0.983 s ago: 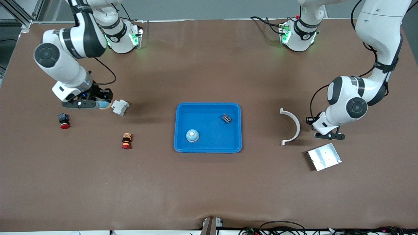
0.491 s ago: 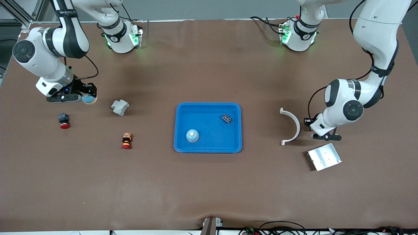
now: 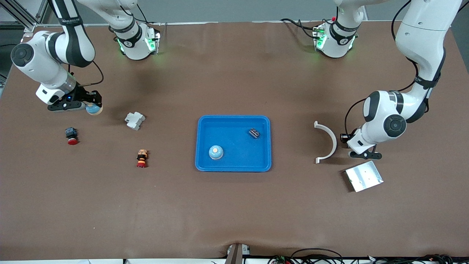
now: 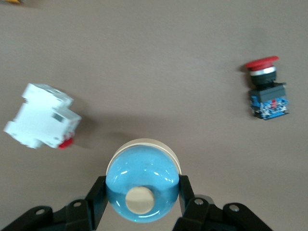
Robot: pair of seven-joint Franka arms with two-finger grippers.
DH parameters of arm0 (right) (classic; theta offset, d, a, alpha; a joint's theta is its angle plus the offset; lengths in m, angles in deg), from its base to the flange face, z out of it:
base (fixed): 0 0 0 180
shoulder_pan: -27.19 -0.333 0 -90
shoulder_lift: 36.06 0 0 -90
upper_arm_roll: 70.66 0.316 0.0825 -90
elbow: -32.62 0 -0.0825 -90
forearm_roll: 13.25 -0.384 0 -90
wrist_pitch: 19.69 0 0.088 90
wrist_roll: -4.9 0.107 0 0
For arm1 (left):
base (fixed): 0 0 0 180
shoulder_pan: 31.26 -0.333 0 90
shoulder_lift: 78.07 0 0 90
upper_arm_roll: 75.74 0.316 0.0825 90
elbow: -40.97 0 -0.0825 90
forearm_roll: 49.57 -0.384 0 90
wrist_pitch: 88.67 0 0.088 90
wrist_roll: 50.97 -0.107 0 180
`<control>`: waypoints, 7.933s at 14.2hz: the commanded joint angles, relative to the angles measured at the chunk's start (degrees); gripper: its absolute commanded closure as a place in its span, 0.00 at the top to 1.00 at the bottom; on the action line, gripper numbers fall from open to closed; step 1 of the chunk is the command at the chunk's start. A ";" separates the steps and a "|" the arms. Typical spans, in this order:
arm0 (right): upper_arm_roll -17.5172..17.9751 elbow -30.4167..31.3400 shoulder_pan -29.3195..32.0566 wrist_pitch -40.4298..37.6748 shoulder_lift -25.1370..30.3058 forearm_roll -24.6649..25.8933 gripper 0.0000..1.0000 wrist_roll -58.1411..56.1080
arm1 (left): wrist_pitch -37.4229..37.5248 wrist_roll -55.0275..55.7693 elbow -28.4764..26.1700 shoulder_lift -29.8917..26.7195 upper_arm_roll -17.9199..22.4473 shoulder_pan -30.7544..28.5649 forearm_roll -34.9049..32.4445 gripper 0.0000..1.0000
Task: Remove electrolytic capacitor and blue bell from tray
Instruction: 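Set the capacitor by the bracket while the right gripper sets the bell down, then move the left gripper back over the blue tray to the second capacitor, then lower the left gripper onto the second capacitor in the tray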
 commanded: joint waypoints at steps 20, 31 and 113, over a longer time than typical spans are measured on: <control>0.78 0.30 8.00 17.24 -17.25 -1.17 0.00 -9.19 | 1.55 0.48 0.63 -3.18 -0.37 -1.17 -1.44 1.00; 1.05 -0.05 7.91 17.06 -17.61 -1.17 1.00 -8.67 | 26.49 6.78 14.32 -10.22 -3.61 -0.73 6.12 1.00; 7.20 -31.07 -13.60 -33.82 -1.08 -1.08 1.00 38.76 | 13.24 78.35 26.38 16.59 -16.54 28.27 -13.48 1.00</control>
